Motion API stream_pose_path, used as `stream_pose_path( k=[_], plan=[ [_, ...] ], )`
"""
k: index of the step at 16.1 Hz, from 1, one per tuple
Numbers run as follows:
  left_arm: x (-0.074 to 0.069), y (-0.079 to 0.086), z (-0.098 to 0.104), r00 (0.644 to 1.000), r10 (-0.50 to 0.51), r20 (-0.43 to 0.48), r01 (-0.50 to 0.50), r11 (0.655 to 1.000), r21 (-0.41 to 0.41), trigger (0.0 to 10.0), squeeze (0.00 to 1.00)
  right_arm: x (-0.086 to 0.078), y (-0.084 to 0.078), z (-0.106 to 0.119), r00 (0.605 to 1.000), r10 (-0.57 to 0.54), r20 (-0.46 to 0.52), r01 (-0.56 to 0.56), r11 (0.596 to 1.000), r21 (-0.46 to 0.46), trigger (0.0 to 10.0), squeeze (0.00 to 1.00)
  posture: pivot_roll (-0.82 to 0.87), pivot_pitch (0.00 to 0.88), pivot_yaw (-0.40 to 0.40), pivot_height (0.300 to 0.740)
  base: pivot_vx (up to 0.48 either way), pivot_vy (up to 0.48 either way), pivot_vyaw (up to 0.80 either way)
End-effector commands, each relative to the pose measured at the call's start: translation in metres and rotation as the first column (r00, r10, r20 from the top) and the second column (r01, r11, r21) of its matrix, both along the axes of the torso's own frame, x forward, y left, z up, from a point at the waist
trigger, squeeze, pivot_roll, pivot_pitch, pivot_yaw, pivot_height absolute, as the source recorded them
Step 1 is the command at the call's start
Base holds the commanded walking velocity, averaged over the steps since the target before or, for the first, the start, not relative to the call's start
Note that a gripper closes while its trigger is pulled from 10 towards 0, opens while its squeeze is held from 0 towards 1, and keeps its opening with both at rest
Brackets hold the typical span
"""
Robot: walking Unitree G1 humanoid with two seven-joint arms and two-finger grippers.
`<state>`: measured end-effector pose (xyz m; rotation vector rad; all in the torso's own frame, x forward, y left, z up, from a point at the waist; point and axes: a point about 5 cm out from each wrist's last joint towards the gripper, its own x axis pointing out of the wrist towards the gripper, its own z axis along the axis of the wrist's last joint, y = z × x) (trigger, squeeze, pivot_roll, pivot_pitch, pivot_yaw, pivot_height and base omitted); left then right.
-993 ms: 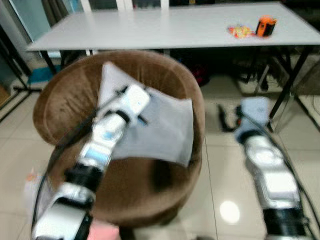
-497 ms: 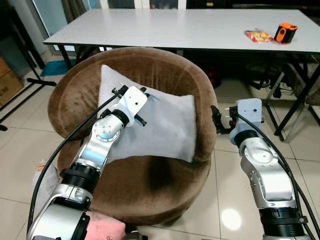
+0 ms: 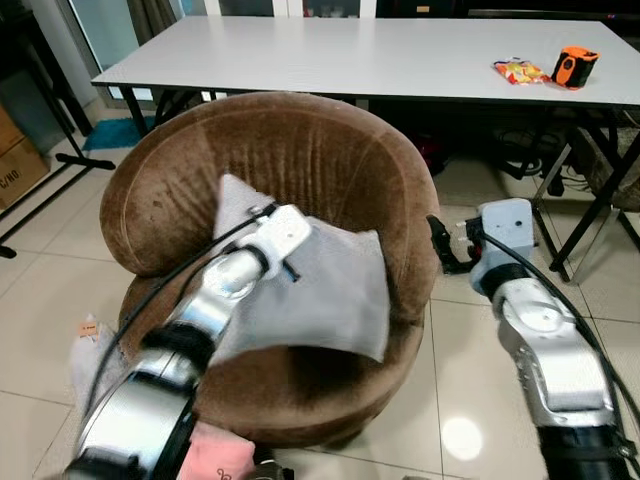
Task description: Move the pillow to the sofa from floor
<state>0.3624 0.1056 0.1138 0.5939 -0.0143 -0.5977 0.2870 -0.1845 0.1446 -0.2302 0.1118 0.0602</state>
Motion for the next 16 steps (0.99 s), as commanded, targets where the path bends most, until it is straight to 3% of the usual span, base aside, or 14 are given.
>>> stream_pose_path(
  k=[1,4,8,9,11,15,16],
  plan=[
    [0.007,-0.006,0.019,0.996,-0.015,0.088,0.016,1.0,-0.011,10.0,0.0,-0.003,-0.001,0.003,1.0,0.008,-0.002,-0.008,1.0,-0.007,10.0,0.0,-0.22,0.0,0.034,0.74,0.0,0.0,0.0],
    [0.012,-0.029,0.03,0.994,-0.051,0.099,0.058,0.996,-0.068,10.0,0.0,-0.016,-0.006,0.005,0.999,0.019,-0.049,-0.021,0.999,-0.04,10.0,0.0,-0.27,0.0,-0.012,0.74,0.0,0.0,0.0],
    [0.002,-0.015,-0.006,0.999,0.027,-0.024,-0.028,0.999,-0.045,10.0,0.0,-0.026,0.007,0.015,0.99,0.111,-0.083,-0.116,0.991,-0.068,10.0,0.0,-0.33,0.0,-0.075,0.74,0.0,0.0,0.0],
    [-0.002,-0.006,-0.019,0.996,0.059,-0.066,-0.06,0.998,-0.012,10.0,0.0,-0.032,0.01,0.016,0.984,0.148,-0.101,-0.155,0.985,-0.071,10.0,0.0,-0.34,0.0,-0.093,0.74,0.0,0.0,0.0],
    [-0.014,0.024,-0.047,0.979,0.146,-0.145,-0.133,0.987,0.095,10.0,0.0,-0.048,0.018,0.013,0.934,0.301,-0.19,-0.318,0.946,-0.065,10.0,0.0,-0.37,0.0,-0.118,0.74,0.0,0.0,0.0],
    [-0.031,0.076,-0.072,0.942,0.275,-0.194,-0.208,0.928,0.307,10.0,0.0,-0.077,0.028,0.009,0.777,0.525,-0.348,-0.572,0.819,-0.041,10.0,0.0,-0.39,0.0,-0.171,0.74,0.0,0.0,0.0],
    [-0.032,0.083,-0.073,0.939,0.288,-0.19,-0.214,0.918,0.334,10.0,0.0,-0.078,0.029,0.009,0.766,0.535,-0.357,-0.586,0.809,-0.044,10.0,0.0,-0.39,0.0,-0.173,0.74,0.0,0.0,0.0]
  ],
)
